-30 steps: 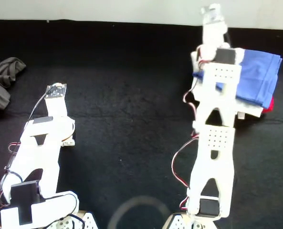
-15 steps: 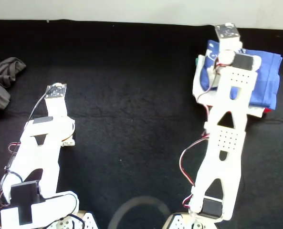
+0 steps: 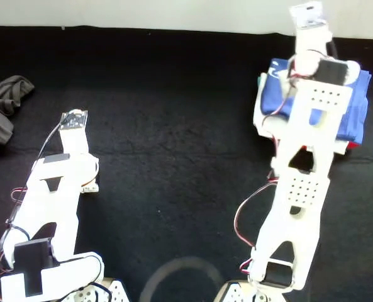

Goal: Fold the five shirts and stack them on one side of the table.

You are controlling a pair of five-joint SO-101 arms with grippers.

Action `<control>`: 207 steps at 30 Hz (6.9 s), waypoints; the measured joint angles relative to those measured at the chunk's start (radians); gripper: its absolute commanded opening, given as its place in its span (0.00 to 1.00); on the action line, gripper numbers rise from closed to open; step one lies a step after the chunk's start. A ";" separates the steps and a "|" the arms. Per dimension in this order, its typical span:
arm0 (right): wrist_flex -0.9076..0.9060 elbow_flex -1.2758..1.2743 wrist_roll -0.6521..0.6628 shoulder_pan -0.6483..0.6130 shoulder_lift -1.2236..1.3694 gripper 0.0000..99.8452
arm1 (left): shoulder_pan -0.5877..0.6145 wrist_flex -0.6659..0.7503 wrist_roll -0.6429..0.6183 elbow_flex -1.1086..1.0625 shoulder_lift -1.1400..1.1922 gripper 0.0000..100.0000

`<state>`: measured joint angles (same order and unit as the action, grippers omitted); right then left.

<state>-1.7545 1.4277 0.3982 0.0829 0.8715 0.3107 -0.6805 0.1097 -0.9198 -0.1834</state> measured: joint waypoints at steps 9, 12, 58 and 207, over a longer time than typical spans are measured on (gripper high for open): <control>0.000 -0.298 0.000 -0.107 -0.031 0.04 | 0.000 0.000 0.000 0.000 0.000 0.01; 0.000 -0.301 0.034 -0.104 -0.031 0.04 | 0.000 0.000 0.000 0.000 0.000 0.01; 1.008 -2.765 -0.081 -0.348 -1.602 0.04 | 0.000 0.000 0.000 0.000 0.000 0.01; 1.165 -2.871 -0.081 -0.348 -1.628 0.04 | -0.359 -1.088 0.035 2.549 0.520 0.01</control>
<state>-0.5900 -1.4431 0.3168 -0.2654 -0.7564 -0.0483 -1.7683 0.1450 1.6287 0.3368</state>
